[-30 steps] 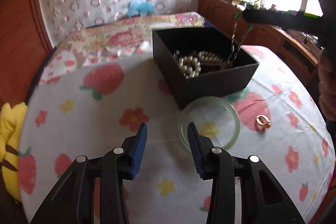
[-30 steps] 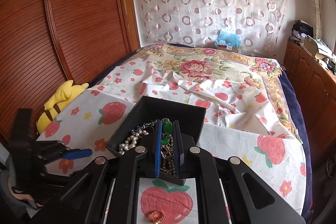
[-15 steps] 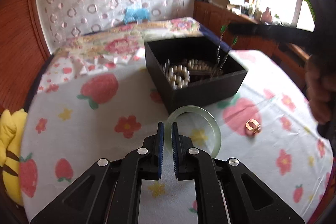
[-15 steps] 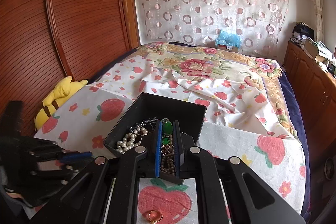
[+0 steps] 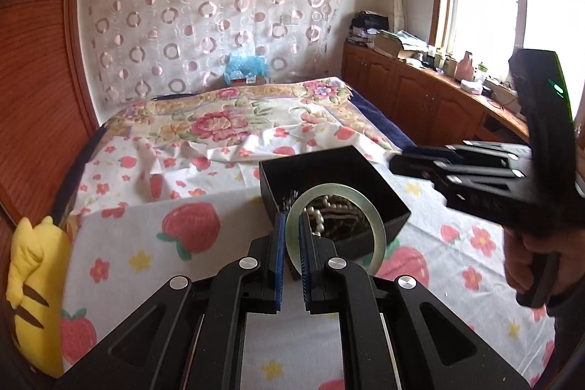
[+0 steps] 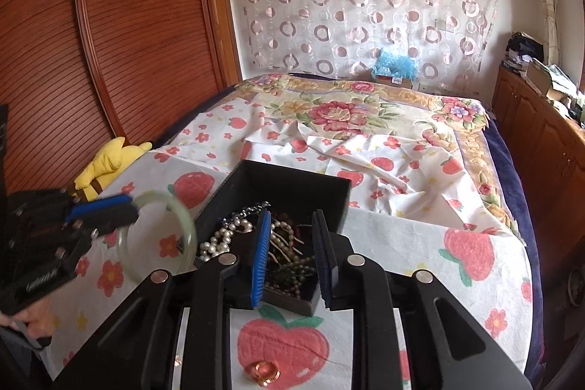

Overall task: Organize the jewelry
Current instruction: 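Lower the jade bangle into the box and open the left tool, then grasp the gold ring with the right tool while the left grasps the small gold flower earring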

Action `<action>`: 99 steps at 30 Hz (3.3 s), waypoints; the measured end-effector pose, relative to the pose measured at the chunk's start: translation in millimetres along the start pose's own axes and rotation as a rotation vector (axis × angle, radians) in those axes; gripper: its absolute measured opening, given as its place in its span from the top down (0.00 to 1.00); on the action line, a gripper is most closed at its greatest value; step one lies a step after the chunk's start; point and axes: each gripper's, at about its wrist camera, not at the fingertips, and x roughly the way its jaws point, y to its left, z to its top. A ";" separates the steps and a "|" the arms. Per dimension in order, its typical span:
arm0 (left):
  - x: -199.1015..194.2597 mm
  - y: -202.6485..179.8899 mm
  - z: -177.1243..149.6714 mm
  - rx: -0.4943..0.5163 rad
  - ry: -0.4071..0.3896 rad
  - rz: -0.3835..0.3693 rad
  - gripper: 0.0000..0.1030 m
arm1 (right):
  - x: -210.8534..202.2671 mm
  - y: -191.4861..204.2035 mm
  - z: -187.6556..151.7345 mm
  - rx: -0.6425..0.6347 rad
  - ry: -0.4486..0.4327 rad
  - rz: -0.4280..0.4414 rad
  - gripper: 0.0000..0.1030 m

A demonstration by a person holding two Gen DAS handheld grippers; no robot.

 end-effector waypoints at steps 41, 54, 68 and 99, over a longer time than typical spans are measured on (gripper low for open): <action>1.1 -10.2 -83.7 0.028 0.133 -0.051 0.72 | 8.6 35.2 -109.8 -0.174 0.230 0.030 0.67; -4.1 -34.4 -106.4 0.045 0.164 -0.106 0.70 | 2.1 34.1 -115.9 -0.162 0.194 0.009 0.80; 11.0 -57.3 -109.4 0.103 0.208 -0.109 0.70 | -17.8 31.0 -111.8 -0.140 0.142 0.015 0.79; -13.5 -27.4 -67.0 0.014 0.061 -0.067 0.86 | -32.6 32.5 -60.9 -0.122 0.042 0.039 0.79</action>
